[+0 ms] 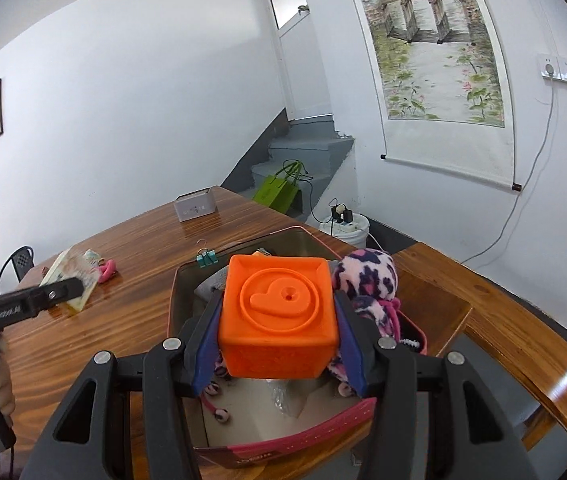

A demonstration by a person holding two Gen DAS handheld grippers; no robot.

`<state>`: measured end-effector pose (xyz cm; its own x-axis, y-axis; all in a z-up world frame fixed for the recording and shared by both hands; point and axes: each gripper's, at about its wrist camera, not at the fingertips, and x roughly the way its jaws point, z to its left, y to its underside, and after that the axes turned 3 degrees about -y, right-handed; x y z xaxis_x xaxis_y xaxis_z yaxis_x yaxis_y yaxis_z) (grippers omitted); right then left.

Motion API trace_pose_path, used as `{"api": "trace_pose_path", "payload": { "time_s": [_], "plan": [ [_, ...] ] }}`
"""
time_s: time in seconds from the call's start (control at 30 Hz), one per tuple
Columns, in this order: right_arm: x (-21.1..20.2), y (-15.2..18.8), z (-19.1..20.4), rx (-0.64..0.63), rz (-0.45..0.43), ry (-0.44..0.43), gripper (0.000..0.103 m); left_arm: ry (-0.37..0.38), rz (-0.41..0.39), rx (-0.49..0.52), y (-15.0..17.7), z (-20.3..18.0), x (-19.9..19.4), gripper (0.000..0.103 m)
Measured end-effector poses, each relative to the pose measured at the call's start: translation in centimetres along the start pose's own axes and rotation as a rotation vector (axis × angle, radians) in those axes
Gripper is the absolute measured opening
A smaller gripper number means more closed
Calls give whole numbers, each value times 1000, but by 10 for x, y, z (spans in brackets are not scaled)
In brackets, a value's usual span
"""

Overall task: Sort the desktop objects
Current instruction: 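Carry the orange cube and green-white box to the green box and release both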

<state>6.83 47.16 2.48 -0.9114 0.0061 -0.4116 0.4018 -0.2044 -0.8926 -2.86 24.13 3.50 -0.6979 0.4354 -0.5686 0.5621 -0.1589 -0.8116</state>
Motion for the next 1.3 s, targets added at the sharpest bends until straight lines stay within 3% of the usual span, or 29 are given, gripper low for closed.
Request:
{"api": "trace_pose_path", "payload": {
  "time_s": [0.2, 0.47, 0.77, 0.9, 1.03, 1.3],
  "plan": [
    [-3, 7, 13, -114, -23, 17, 56, 57, -2, 51, -15, -36, 9, 48],
    [-14, 3, 7, -75, -65, -92, 56, 79, -2, 75, -23, -55, 16, 48],
    [-20, 1, -1, -18, -60, -211, 56, 155, 15, 86, -29, -73, 26, 48],
    [-19, 4, 1, -62, -61, -159, 57, 203, 23, 119, -31, -88, 32, 48],
    [-25, 7, 4, -100, -72, -139, 70, 258, 73, 130, -29, -99, 44, 48],
    [-21, 9, -2, -70, -62, -120, 70, 246, 80, 104, -25, -86, 42, 48]
  ]
}}
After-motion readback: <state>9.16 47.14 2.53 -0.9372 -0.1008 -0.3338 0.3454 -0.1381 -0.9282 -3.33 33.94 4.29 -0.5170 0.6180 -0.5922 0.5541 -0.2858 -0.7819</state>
